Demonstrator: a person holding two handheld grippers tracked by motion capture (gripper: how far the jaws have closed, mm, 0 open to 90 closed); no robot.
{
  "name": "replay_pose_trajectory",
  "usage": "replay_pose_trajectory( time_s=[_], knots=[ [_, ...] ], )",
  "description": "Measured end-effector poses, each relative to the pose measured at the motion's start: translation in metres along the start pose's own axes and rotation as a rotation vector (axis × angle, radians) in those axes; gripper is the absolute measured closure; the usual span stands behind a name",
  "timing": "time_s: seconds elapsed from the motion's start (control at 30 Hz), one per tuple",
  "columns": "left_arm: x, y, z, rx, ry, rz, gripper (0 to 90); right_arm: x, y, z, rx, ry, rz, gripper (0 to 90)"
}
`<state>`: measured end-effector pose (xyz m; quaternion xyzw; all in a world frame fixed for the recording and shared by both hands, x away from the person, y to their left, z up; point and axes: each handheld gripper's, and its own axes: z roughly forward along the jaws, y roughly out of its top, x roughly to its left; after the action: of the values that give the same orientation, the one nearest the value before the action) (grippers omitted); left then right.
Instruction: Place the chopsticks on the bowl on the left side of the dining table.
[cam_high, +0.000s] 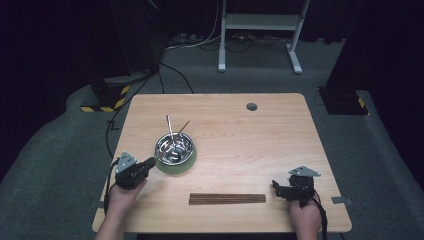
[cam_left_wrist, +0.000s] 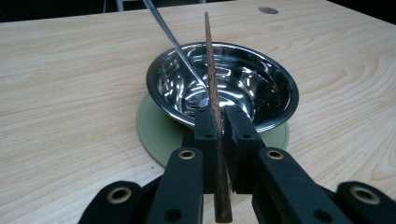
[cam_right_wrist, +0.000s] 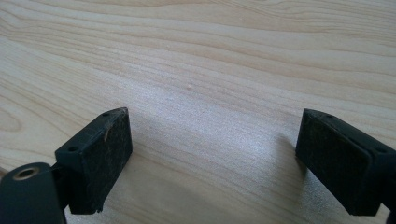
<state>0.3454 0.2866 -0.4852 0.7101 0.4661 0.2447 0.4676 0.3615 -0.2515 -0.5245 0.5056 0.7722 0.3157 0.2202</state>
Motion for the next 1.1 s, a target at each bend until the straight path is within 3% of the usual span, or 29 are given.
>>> replay_pose_trajectory(
  time_s=[0.5,0.67,0.8,0.9,0.97,1.03,1.07,1.1],
  knots=[
    [0.002,-0.003,0.005,0.022,0.018,-0.004,83.9,0.0,0.0,-0.001,0.013,0.01,-0.002,10.2],
    [-0.001,-0.006,0.009,0.046,0.015,0.028,83.7,-0.001,0.0,-0.001,0.012,0.009,-0.006,10.3],
    [-0.001,-0.006,0.01,0.049,0.019,0.029,83.3,-0.001,0.0,-0.001,0.011,0.009,-0.007,10.3],
    [-0.001,-0.004,0.008,0.049,0.012,0.028,76.3,0.0,0.0,-0.001,0.011,0.009,-0.005,10.4],
    [-0.002,-0.001,0.004,0.029,0.005,0.033,61.6,-0.001,0.0,-0.001,0.011,0.009,-0.008,10.3],
    [-0.004,0.001,0.002,0.023,0.005,0.033,58.8,-0.001,0.0,-0.001,0.01,0.008,-0.009,10.3],
    [-0.009,0.005,-0.002,0.004,0.01,0.061,58.8,-0.001,0.0,-0.001,0.01,0.008,-0.009,10.3],
    [-0.014,0.008,-0.005,-0.015,0.004,0.063,57.2,-0.001,0.0,-0.001,0.01,0.008,-0.009,10.4]
  ],
)
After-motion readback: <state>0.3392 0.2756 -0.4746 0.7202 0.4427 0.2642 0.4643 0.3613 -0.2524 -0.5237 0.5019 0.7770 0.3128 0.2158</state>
